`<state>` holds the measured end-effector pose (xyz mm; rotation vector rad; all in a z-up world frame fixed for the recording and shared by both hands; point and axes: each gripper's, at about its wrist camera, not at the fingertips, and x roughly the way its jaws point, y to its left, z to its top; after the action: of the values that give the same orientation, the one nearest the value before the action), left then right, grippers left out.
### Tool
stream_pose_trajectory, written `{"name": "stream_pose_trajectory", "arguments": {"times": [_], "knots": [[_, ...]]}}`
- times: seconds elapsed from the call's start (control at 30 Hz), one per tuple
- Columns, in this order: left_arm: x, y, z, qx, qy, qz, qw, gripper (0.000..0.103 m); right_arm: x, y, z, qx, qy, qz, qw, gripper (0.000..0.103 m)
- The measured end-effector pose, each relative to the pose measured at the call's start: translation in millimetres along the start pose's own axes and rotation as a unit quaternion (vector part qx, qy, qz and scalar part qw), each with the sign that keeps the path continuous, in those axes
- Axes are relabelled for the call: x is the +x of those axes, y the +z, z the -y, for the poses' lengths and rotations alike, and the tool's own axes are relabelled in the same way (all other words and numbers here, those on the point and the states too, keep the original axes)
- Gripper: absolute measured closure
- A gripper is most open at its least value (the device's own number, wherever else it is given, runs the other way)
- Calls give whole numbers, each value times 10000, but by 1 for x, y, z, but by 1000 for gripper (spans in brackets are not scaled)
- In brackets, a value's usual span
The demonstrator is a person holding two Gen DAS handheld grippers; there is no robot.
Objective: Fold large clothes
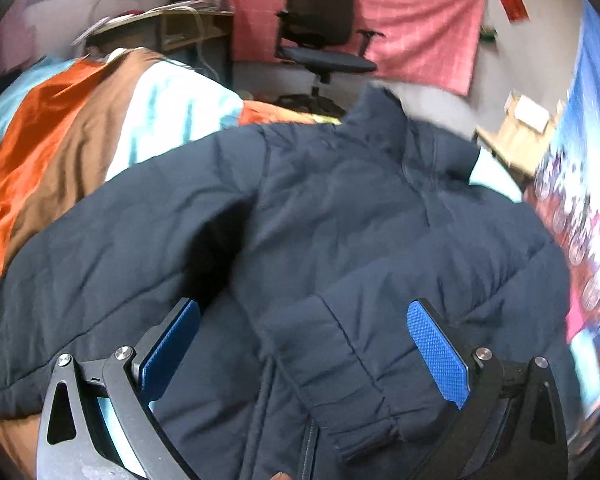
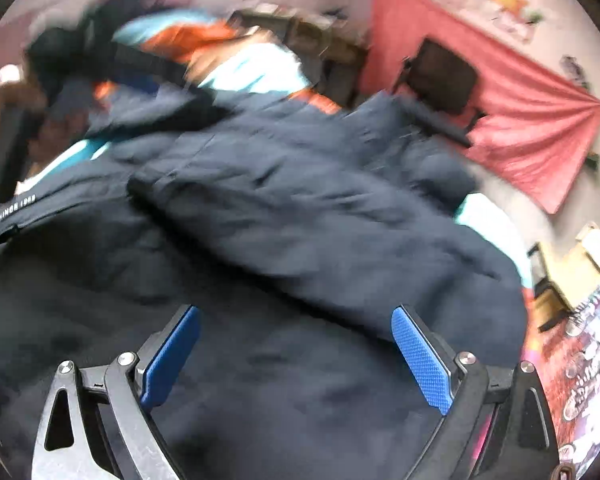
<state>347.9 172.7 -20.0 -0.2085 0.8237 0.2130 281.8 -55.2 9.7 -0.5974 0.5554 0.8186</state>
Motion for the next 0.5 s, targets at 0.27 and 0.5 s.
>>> {"name": "stream_pose_trajectory", "arguments": {"times": [0.27, 0.5], "knots": [[51, -33, 25, 691, 675, -467, 9942, 1, 10, -22, 146, 2556, -1435, 149, 9559, 22], [64, -45, 11, 354, 357, -372, 9980, 1, 80, -40, 182, 3122, -886, -474, 9447, 36]]}}
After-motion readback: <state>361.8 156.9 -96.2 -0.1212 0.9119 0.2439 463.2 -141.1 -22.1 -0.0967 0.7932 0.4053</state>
